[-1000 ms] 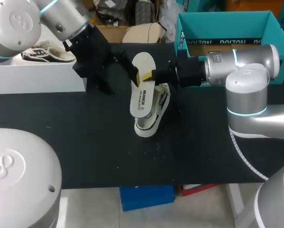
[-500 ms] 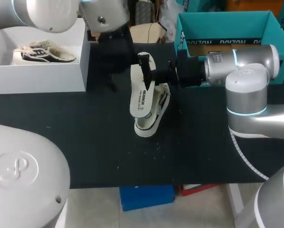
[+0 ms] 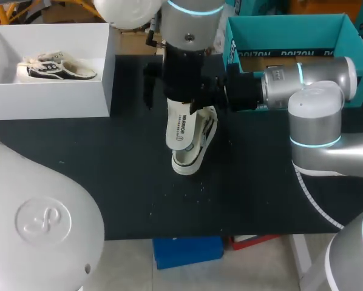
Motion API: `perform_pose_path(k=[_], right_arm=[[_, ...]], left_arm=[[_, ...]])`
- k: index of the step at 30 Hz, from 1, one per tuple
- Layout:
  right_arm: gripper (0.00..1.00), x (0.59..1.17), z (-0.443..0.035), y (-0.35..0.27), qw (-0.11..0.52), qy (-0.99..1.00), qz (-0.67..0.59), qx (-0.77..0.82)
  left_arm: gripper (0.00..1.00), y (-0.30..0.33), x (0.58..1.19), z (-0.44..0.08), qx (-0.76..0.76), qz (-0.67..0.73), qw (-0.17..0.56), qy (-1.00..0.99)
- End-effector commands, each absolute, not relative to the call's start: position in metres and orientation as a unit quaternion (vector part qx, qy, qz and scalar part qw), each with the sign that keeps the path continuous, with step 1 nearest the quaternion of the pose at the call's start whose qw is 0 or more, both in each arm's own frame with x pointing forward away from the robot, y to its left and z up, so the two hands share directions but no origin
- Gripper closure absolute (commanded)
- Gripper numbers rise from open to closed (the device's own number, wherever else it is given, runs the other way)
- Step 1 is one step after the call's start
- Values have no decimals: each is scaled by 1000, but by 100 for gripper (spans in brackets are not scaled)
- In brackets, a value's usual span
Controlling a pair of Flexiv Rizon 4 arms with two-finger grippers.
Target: Take the shoe out of the shoebox, open the shoe tongue, remove and reinsert the insole, then place the shoe into the shoebox
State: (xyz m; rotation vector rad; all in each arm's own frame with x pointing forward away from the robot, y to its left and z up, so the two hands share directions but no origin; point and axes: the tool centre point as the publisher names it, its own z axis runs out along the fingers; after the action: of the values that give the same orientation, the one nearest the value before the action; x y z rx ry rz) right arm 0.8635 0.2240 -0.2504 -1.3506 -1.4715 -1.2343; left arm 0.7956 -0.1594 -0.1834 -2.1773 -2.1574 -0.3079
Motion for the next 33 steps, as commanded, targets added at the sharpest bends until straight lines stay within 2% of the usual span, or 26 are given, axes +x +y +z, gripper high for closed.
perform_pose_path(k=[1, 21, 22, 25, 33], right_arm=[[100, 863, -251, 225, 386, -578, -485, -531], [100, 863, -251, 225, 386, -578, -485, -531], [100, 863, -251, 225, 386, -578, -485, -531], [100, 863, -251, 225, 386, -578, -485, -531], [100, 863, -251, 225, 386, -578, -485, -531]], left_arm=[[0, -165, 788, -181, -670, -275, 144, -674], [0, -165, 788, -181, -670, -275, 144, -674], [0, -165, 786, -176, -679, -271, 99, -675], [0, -167, 782, -172, -674, -289, 28, -680], [0, -165, 778, -171, -676, -265, -49, -686]])
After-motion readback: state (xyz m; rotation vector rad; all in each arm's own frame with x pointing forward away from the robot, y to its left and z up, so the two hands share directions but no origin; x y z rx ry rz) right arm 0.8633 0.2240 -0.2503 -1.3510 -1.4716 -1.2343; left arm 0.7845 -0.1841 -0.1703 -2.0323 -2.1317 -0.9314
